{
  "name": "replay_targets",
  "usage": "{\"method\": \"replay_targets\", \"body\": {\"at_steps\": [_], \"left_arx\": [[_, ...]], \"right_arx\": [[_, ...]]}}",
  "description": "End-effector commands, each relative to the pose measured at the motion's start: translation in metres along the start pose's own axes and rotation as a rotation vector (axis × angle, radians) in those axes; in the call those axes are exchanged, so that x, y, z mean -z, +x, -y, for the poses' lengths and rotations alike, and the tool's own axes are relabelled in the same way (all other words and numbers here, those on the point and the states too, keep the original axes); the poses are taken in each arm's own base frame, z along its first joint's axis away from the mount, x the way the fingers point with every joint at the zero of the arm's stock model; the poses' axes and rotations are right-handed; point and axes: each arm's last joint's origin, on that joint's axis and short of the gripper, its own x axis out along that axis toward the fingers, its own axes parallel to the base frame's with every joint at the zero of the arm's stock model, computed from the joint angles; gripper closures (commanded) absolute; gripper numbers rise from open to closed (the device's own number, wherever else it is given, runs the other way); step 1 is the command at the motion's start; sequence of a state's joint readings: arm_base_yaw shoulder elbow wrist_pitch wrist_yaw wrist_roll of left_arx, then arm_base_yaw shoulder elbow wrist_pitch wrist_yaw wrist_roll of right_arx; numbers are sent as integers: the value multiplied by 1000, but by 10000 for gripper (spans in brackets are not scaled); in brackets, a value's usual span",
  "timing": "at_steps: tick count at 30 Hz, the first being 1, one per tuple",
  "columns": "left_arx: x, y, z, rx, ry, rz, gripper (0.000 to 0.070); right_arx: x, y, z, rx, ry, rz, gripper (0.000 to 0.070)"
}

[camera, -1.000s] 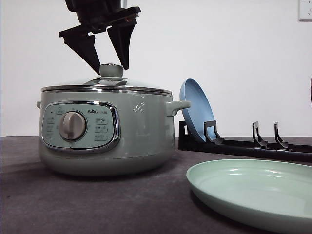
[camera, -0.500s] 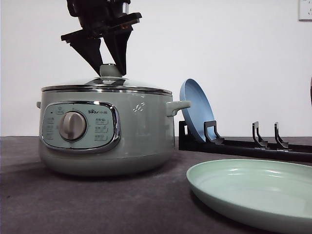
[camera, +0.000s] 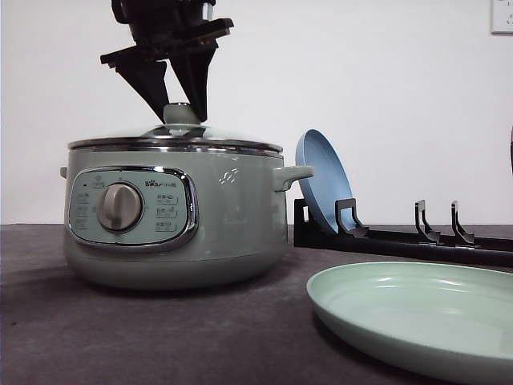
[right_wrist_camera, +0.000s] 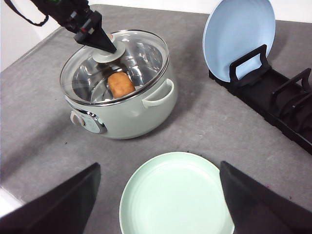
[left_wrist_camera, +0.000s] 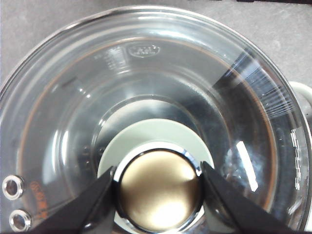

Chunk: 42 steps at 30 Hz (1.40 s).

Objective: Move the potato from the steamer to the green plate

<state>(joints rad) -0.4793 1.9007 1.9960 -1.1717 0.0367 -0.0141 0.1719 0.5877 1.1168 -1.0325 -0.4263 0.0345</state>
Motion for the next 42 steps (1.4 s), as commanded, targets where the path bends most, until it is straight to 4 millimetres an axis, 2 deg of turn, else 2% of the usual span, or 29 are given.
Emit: {"method": "replay_targets", "body": {"at_steps": [1, 6, 9, 15, 20, 27, 35, 42], "left_arx": [[-13, -24, 3, 10, 7, 106, 699], [-19, -56, 4, 9, 9, 170, 699], [-21, -68, 5, 5, 9, 199, 699], [-21, -73, 3, -18, 5, 205, 699], [-19, -75, -11, -40, -28, 193, 699], [-10, -93, -52, -106, -123, 214, 699], [11, -125, -116, -226, -287, 256, 699], [31, -137, -161, -309, -409, 248, 699]], "right_arx": [[-2, -1, -1, -5, 9, 9, 209], [-2, -1, -1, -5, 9, 9, 209], [-2, -1, -1, -5, 9, 9, 209], [-2, -1, -1, -5, 10, 9, 209], [-2, -1, 0, 6, 9, 9, 209], [-2, -1, 0, 6, 9, 9, 209], [-3, -1, 0, 9, 8, 9, 209], [-3, -1, 0, 9, 7, 10, 209]]}}
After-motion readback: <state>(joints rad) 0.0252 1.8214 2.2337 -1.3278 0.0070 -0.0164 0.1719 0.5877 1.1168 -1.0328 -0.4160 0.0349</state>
